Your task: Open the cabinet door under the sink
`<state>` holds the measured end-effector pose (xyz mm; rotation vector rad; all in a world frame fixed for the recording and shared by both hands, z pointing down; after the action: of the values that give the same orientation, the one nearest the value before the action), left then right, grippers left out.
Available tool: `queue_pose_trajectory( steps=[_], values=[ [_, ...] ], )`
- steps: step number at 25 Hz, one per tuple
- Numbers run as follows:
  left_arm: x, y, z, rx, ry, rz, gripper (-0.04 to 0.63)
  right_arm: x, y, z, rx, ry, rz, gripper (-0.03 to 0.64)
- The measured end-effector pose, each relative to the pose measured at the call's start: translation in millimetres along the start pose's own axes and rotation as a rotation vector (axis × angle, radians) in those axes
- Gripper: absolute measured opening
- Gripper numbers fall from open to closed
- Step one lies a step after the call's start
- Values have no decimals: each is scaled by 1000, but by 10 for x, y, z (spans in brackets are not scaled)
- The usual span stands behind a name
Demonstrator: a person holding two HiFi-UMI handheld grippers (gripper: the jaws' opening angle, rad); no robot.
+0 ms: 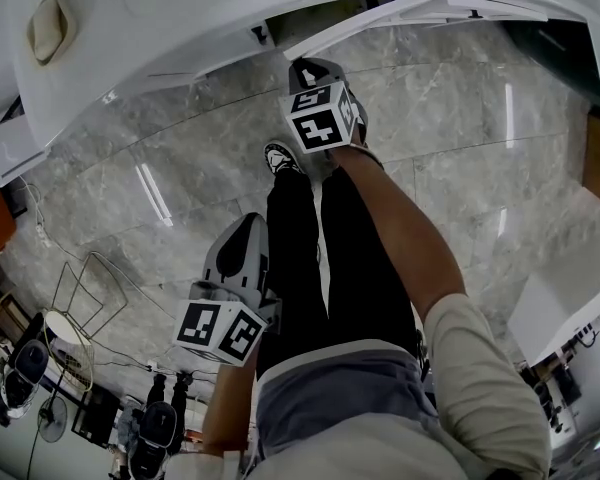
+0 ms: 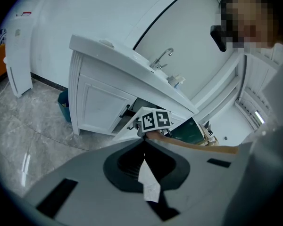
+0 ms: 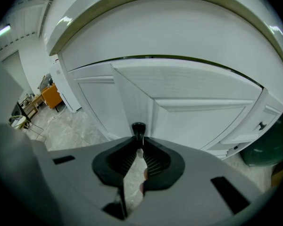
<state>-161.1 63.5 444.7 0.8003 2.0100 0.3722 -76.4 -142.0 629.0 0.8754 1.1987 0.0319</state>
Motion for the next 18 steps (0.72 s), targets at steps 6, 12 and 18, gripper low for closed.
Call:
queue_pose_trajectory(
  steps=[6, 12, 18],
  values=[
    [15, 12, 39, 1, -24, -1, 0, 70, 86, -6, 15, -16, -1, 52],
    [-11, 38, 119, -7, -18, -1, 0, 120, 157, -18, 48, -36, -5, 52],
    [-88, 65, 258, -7, -22, -9, 0, 201, 247, 24, 65, -55, -10, 52]
  ],
)
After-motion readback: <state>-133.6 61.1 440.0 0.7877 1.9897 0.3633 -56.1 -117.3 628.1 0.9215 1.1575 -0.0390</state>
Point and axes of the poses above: the fingertips, and each gripper's own axes: x backward along the fingers, z to its right, y out of its underside, the point moved 3 cm from there along x, backward along the fingers, and after that the axes turned 2 degrees about -y, right-handed, at the moved point
